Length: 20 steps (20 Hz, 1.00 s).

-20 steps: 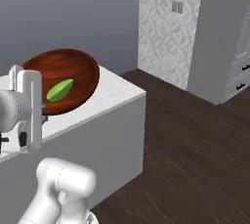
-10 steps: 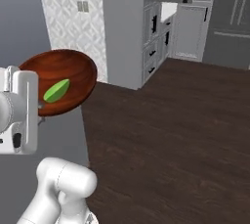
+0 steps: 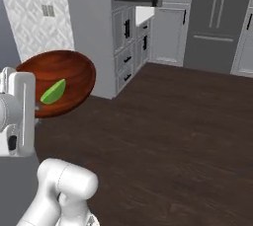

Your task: Pick the lemon wedge from the sink and place it in the bowl. Then pick the bowl and place it in the microwave. Then close the microwave door and press the start button.

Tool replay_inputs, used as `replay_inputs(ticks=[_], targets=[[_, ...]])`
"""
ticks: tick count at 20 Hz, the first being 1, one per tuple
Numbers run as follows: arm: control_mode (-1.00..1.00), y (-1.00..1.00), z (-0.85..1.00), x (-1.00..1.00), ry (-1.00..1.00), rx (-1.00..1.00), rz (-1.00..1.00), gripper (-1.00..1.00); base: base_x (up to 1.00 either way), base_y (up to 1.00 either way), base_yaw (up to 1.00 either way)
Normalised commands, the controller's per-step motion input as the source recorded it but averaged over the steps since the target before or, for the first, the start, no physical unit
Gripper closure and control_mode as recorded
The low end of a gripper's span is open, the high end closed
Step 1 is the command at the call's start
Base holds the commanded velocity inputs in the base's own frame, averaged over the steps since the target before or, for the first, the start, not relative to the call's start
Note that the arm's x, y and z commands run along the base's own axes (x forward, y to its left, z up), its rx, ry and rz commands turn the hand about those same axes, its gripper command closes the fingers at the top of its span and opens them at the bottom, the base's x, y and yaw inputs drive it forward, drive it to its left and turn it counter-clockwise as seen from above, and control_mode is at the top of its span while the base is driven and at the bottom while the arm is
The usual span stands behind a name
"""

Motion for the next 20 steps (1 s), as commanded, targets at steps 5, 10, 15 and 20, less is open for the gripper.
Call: replay_inputs(ticks=[5, 10, 15, 20], targets=[[1.0, 0.0, 0.0, 0.0, 0.0, 0.0, 0.0, 1.0, 1.0, -0.79, 0.0], [1.0, 0.0, 0.0, 0.0, 0.0, 0.0, 0.0, 1.0, 1.0, -0.75, 0.01], [1.0, 0.0, 0.0, 0.0, 0.0, 0.0, 0.0, 1.0, 1.0, -0.73, 0.04], [1.0, 0.0, 0.0, 0.0, 0.0, 0.0, 0.0, 1.0, 1.0, -0.82, 0.14]])
